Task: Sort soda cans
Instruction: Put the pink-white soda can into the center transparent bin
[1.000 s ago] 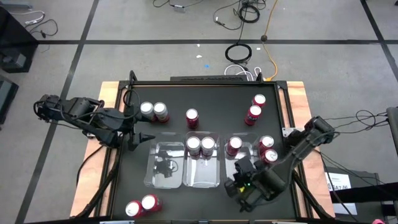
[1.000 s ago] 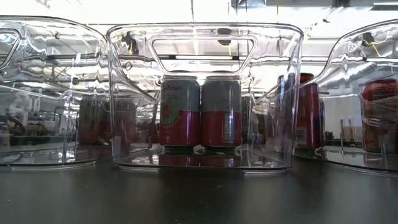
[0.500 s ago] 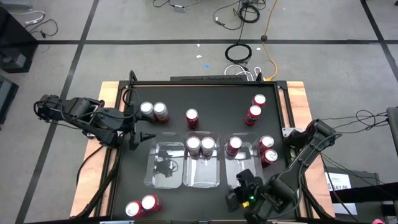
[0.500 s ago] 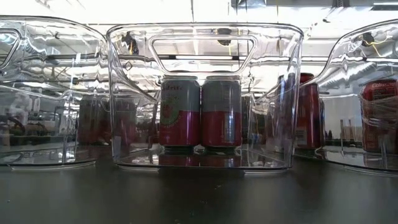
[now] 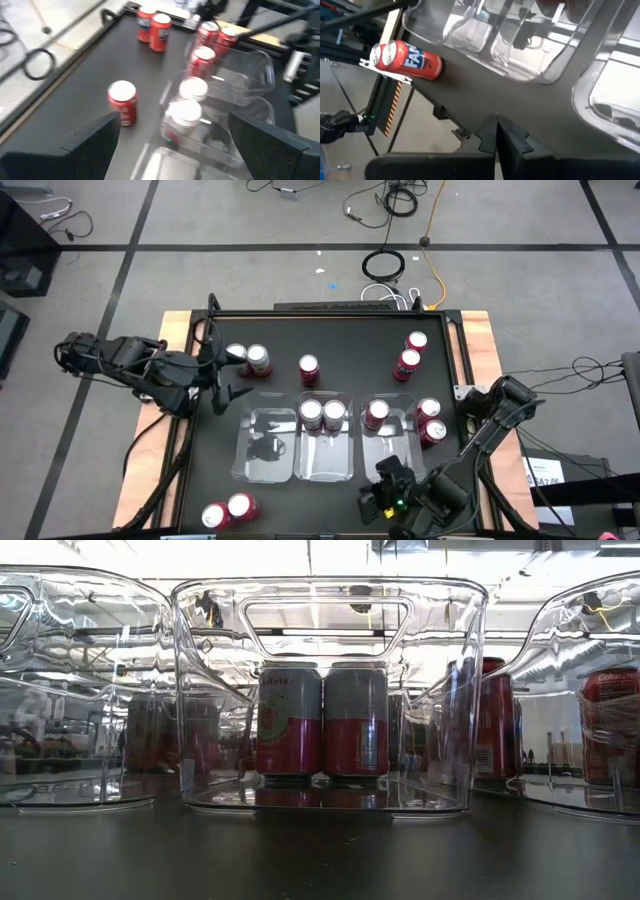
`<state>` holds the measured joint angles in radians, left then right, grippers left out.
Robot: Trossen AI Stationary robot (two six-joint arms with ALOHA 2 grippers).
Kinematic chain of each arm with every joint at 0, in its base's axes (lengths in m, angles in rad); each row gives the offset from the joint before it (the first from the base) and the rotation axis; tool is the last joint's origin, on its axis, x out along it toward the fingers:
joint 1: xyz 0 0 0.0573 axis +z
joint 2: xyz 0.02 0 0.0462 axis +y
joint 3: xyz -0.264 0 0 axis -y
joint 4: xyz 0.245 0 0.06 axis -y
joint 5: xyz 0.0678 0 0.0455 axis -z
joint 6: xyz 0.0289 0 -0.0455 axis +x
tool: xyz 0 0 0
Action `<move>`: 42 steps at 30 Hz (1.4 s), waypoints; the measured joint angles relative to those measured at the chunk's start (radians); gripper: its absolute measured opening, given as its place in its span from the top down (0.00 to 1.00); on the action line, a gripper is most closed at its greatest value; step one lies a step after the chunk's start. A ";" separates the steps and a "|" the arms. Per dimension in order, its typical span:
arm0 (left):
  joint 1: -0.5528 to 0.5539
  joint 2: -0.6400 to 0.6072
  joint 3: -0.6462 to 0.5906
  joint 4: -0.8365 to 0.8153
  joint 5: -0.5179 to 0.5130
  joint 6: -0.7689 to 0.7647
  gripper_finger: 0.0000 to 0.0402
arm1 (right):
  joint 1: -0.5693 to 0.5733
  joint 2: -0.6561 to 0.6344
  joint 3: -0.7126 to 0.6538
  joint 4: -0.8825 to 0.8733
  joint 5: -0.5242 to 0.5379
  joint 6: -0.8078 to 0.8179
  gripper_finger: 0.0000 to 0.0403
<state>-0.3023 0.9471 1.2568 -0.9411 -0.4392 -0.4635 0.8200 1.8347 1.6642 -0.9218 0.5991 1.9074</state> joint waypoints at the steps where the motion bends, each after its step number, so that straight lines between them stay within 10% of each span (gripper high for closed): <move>1: 0.000 0.000 0.000 -0.001 -0.005 0.009 0.06 | 0.000 0.000 0.000 0.003 0.009 0.000 1.00; 10: -0.009 0.002 0.000 0.022 0.129 0.290 0.03 | -0.001 0.000 0.000 0.021 0.035 0.000 1.00; 42: -0.006 0.033 0.001 0.070 -0.019 0.228 0.00 | -0.062 -0.001 0.000 -0.005 0.128 -0.064 1.00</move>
<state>-0.3080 0.9802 1.2575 -0.8712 -0.4584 -0.2352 0.7584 1.8336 1.6642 -0.9272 0.7269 1.8439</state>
